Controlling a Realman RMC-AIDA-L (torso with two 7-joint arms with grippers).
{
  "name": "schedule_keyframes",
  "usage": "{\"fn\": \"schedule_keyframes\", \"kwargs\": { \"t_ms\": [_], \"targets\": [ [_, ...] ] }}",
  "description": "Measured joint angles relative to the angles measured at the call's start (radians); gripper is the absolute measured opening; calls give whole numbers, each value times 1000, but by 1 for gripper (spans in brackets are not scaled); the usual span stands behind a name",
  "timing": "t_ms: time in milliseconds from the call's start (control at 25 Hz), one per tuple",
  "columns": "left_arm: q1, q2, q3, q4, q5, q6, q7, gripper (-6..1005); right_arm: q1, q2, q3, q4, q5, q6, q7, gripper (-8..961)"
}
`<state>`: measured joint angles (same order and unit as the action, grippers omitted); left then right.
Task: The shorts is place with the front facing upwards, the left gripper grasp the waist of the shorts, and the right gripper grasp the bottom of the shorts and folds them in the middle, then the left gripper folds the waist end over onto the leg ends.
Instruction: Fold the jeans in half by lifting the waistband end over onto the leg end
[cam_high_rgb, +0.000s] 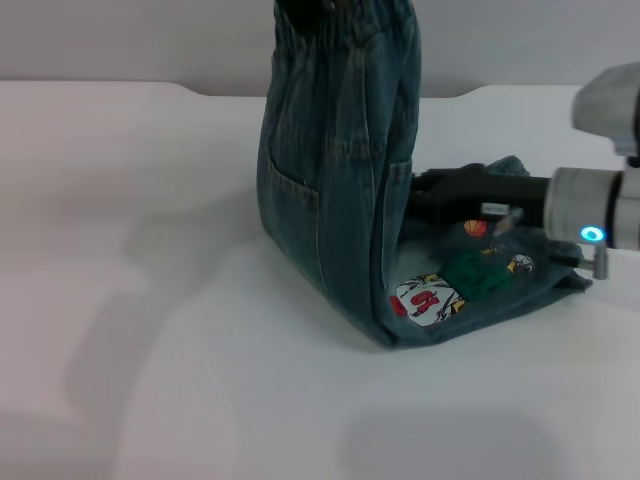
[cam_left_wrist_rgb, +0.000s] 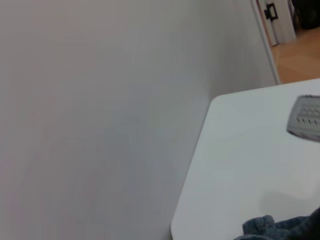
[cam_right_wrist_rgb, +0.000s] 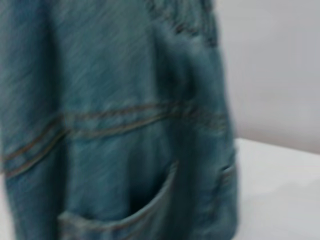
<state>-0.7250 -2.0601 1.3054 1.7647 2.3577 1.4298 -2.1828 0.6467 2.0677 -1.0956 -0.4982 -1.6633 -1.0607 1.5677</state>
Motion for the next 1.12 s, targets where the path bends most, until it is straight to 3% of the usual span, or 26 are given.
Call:
{"fn": "schedule_keyframes", "kwargs": {
  "t_ms": [160, 600, 880, 1040, 1120],
  "targets": [
    [7, 0, 32, 0, -1, -7, 0, 33, -54, -1, 93, -43, 3, 45, -4, 352],
    [62, -2, 160, -9, -37, -101, -14, 34, -112, -2, 305, -124, 3, 84, -21, 353],
    [85, -3, 261, -30, -32, -223, -43, 34, -175, -3, 352, -212, 3, 63, -1, 353],
    [88, -4, 293, -46, -32, -268, -55, 34, -199, -15, 369, -226, 4, 47, 1, 353],
    [90, -6, 350, -84, -33, -344, -76, 34, -208, -22, 378, -226, 4, 36, 1, 353]
  ]
}}
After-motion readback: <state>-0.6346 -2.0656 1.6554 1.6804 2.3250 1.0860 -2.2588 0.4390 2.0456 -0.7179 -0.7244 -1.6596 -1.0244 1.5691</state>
